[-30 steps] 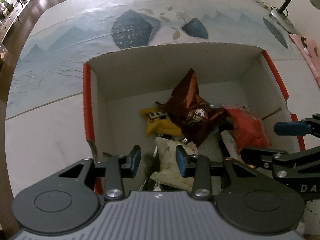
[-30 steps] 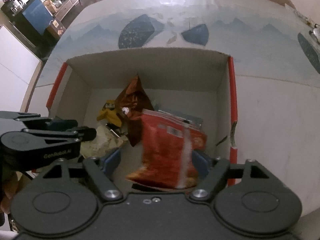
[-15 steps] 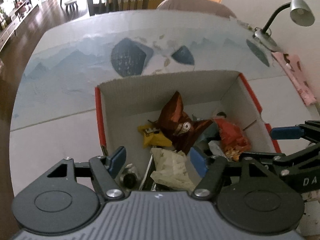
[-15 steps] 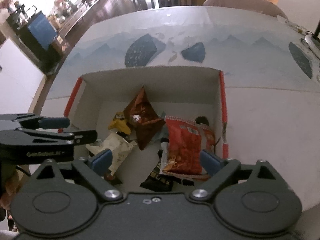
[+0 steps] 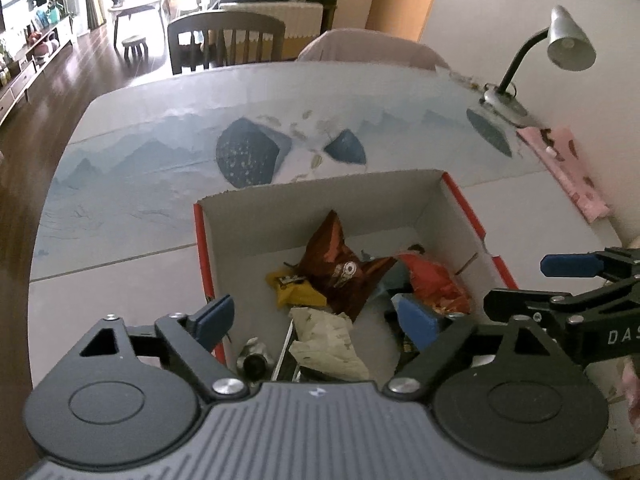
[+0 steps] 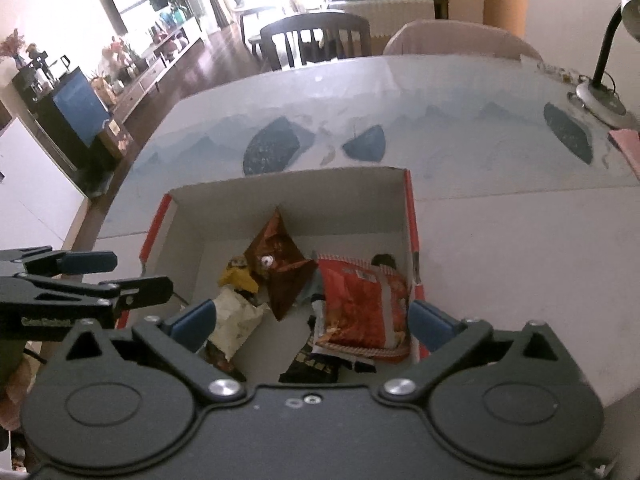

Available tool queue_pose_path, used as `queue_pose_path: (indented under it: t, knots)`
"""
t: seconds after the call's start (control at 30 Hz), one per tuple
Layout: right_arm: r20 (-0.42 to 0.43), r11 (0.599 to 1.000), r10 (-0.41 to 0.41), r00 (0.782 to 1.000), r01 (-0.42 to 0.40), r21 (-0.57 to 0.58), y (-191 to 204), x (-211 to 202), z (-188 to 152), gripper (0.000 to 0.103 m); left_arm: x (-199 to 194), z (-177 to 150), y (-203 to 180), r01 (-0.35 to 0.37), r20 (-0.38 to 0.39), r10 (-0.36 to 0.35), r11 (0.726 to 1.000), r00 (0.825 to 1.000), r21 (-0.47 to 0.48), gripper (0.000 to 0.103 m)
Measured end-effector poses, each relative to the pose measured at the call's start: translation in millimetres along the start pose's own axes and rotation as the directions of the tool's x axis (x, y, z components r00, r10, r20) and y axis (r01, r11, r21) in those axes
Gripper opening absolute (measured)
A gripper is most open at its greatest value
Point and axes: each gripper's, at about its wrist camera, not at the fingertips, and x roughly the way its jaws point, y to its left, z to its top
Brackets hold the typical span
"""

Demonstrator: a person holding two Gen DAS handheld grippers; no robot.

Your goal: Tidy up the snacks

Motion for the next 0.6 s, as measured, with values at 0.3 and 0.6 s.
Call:
queue_pose_path:
  t: [0.3,0.6]
  knots:
    - [0.115,1.0,0.019,0.993,-0.017,-0.016,11.9,-24.3,-12.9,0.103,-23.1,-7.7,1.0,0.035,0.041,-0.033,0.999,0.999,-0.027,0.1]
    - [0.154,0.996,-0.015,0.988,0.002,0.086,16.9,-33.8,-31.0,0.103,-37.2,-19.0,-6.9,0.01,0.058,-0.01,1.0,0.998,-0.012,0.1]
